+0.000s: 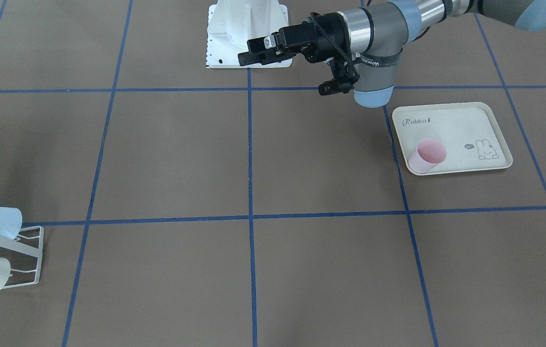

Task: Transfer IKEA cup to right arm and place on rack

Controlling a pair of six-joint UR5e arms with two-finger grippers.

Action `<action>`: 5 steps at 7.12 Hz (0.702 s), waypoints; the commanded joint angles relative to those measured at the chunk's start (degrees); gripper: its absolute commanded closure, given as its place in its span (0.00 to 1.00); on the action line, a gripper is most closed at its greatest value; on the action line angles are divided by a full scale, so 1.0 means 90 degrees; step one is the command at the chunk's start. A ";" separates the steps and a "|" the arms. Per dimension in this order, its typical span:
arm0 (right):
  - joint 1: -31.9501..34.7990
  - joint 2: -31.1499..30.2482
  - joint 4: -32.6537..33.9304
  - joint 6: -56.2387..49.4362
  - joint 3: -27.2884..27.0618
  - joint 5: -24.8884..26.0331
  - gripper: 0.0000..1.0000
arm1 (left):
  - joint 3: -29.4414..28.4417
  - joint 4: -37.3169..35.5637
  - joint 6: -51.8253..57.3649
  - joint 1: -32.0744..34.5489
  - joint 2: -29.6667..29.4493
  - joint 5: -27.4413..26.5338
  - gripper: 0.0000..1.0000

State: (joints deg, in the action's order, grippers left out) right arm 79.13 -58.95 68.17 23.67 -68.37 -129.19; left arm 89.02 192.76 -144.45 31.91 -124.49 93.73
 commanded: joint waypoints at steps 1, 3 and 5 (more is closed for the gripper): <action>-0.0013 -0.0022 -0.0006 0.0007 0.0029 -0.0010 1.00 | -0.0008 -0.0001 0.0005 -0.0001 -0.0005 -0.0004 0.03; -0.0052 -0.0080 -0.0006 -0.0003 0.0039 -0.0020 1.00 | -0.0008 -0.0001 0.0005 -0.0001 0.0004 -0.0004 0.03; -0.0149 -0.0158 -0.0006 -0.0012 0.0029 -0.0020 1.00 | -0.0008 -0.0001 0.0005 -0.0001 0.0004 -0.0004 0.03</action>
State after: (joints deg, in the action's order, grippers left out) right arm 78.29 -59.90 68.12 23.63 -68.04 -129.36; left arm 88.90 192.74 -144.40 31.90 -124.46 93.69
